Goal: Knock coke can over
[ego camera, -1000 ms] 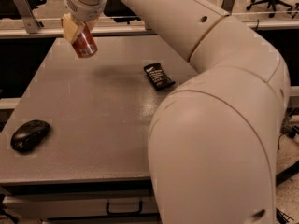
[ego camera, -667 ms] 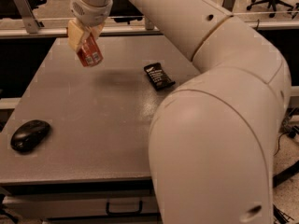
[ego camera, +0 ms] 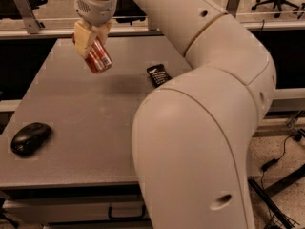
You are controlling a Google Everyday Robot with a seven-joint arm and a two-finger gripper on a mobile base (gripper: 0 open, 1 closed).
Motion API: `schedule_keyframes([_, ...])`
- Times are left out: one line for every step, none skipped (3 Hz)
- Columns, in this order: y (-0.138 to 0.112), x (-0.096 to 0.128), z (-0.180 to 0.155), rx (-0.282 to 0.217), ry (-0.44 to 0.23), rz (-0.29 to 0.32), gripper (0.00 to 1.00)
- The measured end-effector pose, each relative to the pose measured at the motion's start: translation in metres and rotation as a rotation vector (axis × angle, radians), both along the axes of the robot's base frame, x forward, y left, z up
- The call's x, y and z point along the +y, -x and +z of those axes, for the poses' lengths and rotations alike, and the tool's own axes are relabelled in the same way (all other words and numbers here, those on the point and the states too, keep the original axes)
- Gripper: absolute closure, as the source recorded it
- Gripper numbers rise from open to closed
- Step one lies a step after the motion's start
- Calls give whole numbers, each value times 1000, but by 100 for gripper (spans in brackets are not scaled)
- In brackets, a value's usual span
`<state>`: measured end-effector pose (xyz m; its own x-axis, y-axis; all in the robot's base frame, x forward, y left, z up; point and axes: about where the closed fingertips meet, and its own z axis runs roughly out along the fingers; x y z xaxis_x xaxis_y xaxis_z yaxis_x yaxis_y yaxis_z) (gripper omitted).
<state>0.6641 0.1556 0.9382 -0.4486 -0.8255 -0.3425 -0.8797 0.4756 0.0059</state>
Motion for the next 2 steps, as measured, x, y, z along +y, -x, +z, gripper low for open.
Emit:
schedule_keyframes([1, -6, -5, 17, 102, 16, 75])
schedule_keyframes([0, -8, -8, 13, 147, 14, 53])
